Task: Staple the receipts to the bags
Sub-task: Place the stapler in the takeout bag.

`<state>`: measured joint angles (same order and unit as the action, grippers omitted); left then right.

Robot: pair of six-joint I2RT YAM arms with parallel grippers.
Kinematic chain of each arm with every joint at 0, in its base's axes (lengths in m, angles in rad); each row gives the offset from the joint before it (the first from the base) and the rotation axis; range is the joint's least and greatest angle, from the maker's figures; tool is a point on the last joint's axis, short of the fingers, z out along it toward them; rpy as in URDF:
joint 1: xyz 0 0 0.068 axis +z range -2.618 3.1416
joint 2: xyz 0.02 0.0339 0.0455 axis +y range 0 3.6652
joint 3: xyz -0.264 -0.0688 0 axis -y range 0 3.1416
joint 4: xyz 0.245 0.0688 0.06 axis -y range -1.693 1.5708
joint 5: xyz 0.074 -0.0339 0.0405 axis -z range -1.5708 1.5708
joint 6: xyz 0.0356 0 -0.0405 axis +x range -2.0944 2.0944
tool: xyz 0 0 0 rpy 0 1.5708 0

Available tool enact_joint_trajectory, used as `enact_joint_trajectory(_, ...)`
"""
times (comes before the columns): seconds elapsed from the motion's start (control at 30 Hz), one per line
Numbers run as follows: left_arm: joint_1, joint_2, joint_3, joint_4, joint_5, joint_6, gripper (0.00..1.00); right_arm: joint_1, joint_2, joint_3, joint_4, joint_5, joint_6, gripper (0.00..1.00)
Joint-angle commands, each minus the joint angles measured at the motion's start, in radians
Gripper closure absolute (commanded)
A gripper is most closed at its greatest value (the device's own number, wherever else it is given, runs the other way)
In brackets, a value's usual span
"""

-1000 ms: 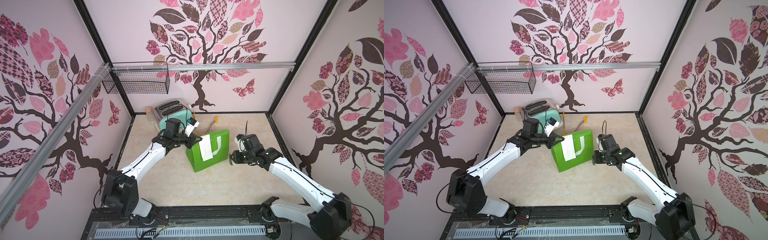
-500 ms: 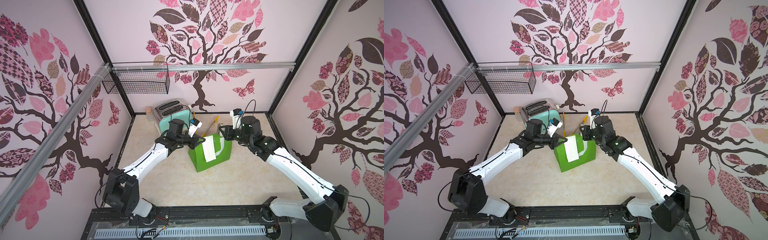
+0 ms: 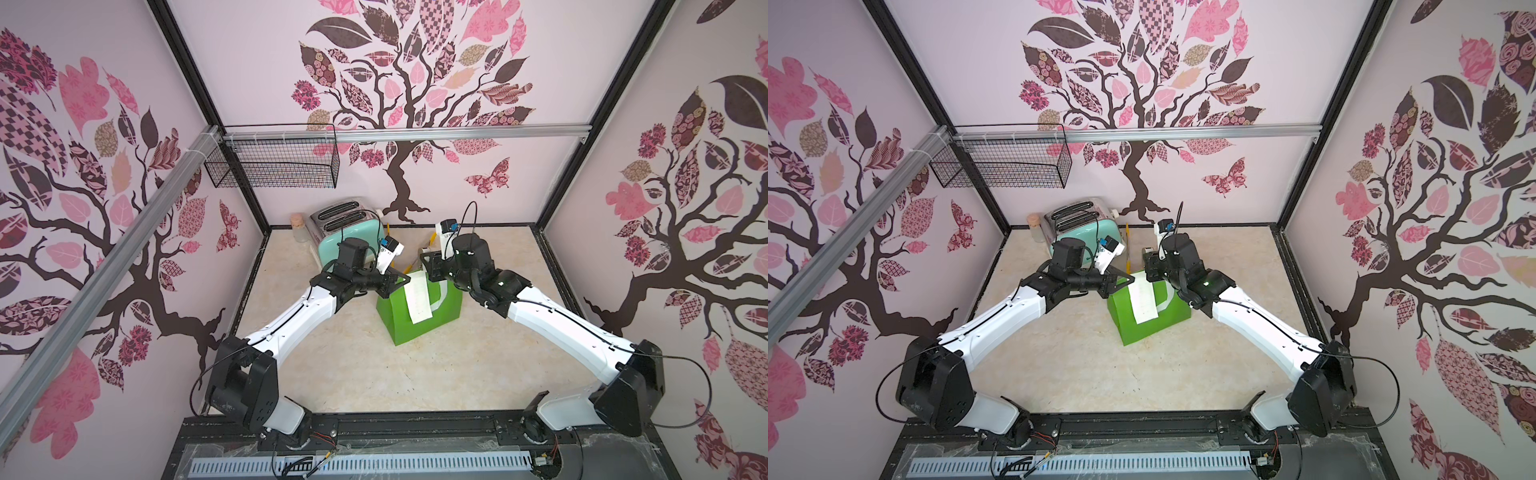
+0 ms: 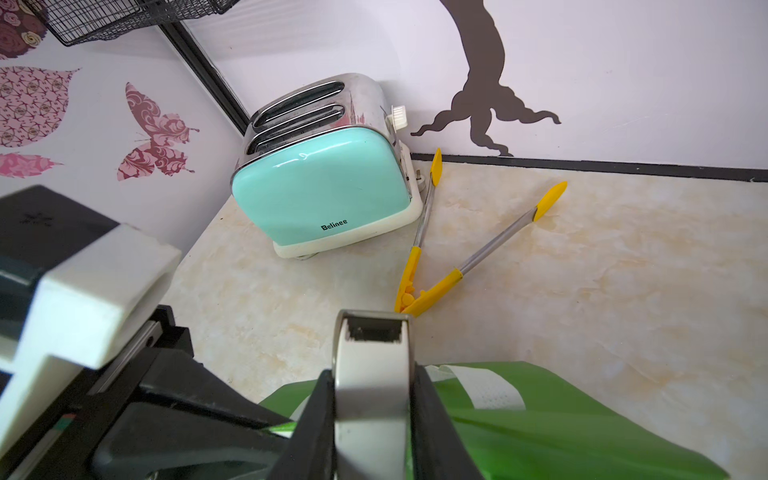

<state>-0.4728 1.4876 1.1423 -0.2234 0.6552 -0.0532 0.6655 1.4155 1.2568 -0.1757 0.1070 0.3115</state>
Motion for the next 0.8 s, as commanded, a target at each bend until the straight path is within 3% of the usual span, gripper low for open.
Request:
enact_joint_trajectory(0.0, -0.004, 0.007, 0.010, 0.012, 0.013, 0.002, 1.00, 0.002, 0.037, 0.068, 0.033, 0.038, -0.035, 0.96)
enact_joint_trajectory(0.77, -0.006, 0.028, 0.031, -0.015, -0.012, 0.002, 1.00, 0.006, 0.035, 0.039, 0.048, 0.012, -0.045, 0.96)
